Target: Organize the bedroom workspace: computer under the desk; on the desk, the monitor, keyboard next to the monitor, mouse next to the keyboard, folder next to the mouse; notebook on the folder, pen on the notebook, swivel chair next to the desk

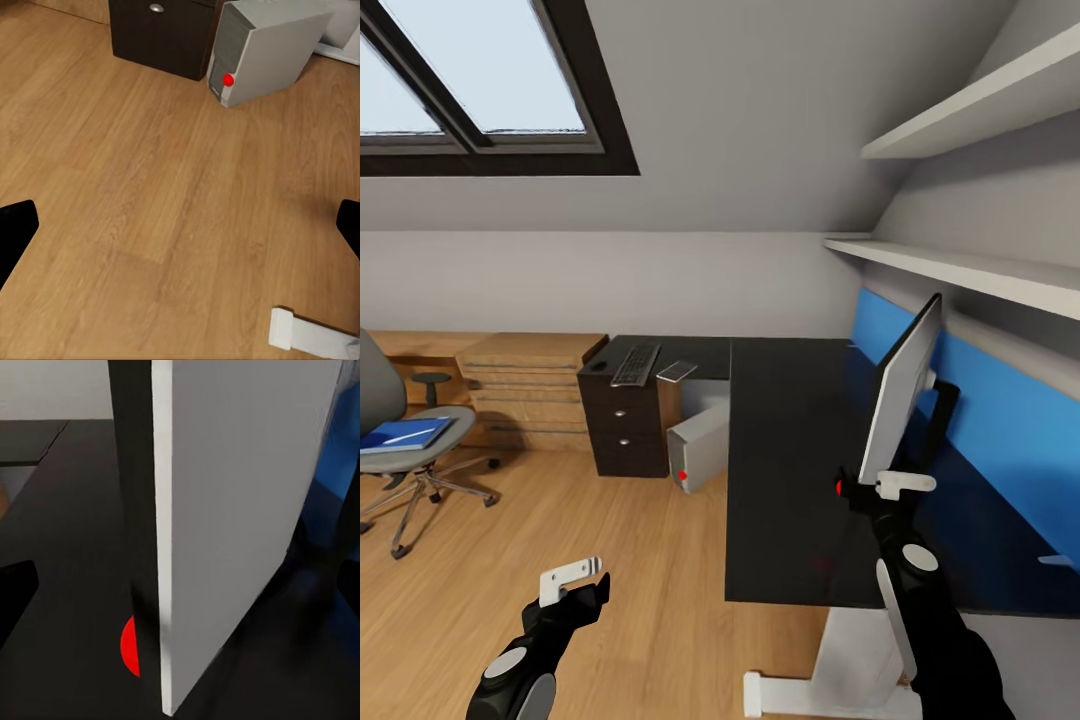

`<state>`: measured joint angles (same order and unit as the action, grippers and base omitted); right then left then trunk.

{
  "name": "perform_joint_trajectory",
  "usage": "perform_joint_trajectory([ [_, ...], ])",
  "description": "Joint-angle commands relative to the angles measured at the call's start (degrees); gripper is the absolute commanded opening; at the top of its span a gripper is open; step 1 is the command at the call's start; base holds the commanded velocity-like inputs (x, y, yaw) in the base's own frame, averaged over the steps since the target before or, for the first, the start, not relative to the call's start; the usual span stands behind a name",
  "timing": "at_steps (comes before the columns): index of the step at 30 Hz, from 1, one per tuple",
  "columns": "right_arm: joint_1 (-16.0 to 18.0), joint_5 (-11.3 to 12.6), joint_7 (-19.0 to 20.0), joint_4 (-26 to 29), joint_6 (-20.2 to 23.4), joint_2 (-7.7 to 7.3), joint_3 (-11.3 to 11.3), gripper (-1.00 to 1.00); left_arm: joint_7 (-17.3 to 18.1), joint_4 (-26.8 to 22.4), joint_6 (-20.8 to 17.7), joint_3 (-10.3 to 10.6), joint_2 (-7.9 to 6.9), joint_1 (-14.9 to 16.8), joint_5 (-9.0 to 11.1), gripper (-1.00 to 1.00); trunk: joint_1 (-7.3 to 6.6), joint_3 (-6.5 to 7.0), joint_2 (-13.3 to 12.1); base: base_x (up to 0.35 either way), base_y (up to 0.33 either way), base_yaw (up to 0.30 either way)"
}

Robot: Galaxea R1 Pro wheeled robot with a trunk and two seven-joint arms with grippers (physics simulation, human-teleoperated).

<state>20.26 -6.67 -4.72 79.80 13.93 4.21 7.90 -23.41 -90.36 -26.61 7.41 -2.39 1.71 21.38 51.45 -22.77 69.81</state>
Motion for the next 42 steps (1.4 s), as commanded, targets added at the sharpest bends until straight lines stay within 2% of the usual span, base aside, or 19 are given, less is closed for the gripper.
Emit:
perform_joint_trajectory([
  [1,0.0,-0.6,0.0,0.1,0.4,0.04,0.1,1.00,-0.6,-0.1,-0.1,0.1,-0.07,0.0,0.6,1.00,0.03,-0.07,0.0,0.223,0.001,0.000],
  [3,0.0,-0.6,-0.5,0.1,0.4,-0.02,0.1,1.00,-0.6,-0.1,-0.1,0.2,-0.07,0.0,0.6,1.00,0.03,-0.07,0.0,0.122,0.000,0.000],
  [7,0.0,-0.6,-3.9,-0.1,0.3,-0.07,0.1,1.00,-0.6,-0.1,-0.1,0.2,-0.02,0.0,0.6,1.00,0.03,-0.07,0.0,0.029,0.000,0.000],
  [12,0.0,-0.6,-5.5,-0.4,-2.6,-0.08,0.1,1.00,-0.6,-0.1,-0.1,0.2,-0.02,0.0,0.7,1.00,0.03,-0.07,0.0,0.005,0.000,0.000],
  [18,0.0,-0.5,-7.4,-0.4,-3.4,-0.05,0.0,1.00,-0.6,-0.1,-0.1,0.2,0.00,0.0,0.6,1.00,0.03,-0.07,0.0,0.000,0.000,0.000],
  [28,0.0,-0.5,-8.1,-0.4,-3.6,-0.08,0.0,1.00,-0.6,-0.1,-0.1,0.2,0.02,0.0,0.7,1.00,0.03,-0.07,0.0,0.115,0.049,0.000],
  [42,0.0,-0.5,-8.1,-0.4,-3.6,-0.08,0.0,1.00,-0.6,0.3,-0.1,0.2,0.02,0.0,0.7,1.00,0.03,-0.07,0.0,0.011,0.011,0.000],
])
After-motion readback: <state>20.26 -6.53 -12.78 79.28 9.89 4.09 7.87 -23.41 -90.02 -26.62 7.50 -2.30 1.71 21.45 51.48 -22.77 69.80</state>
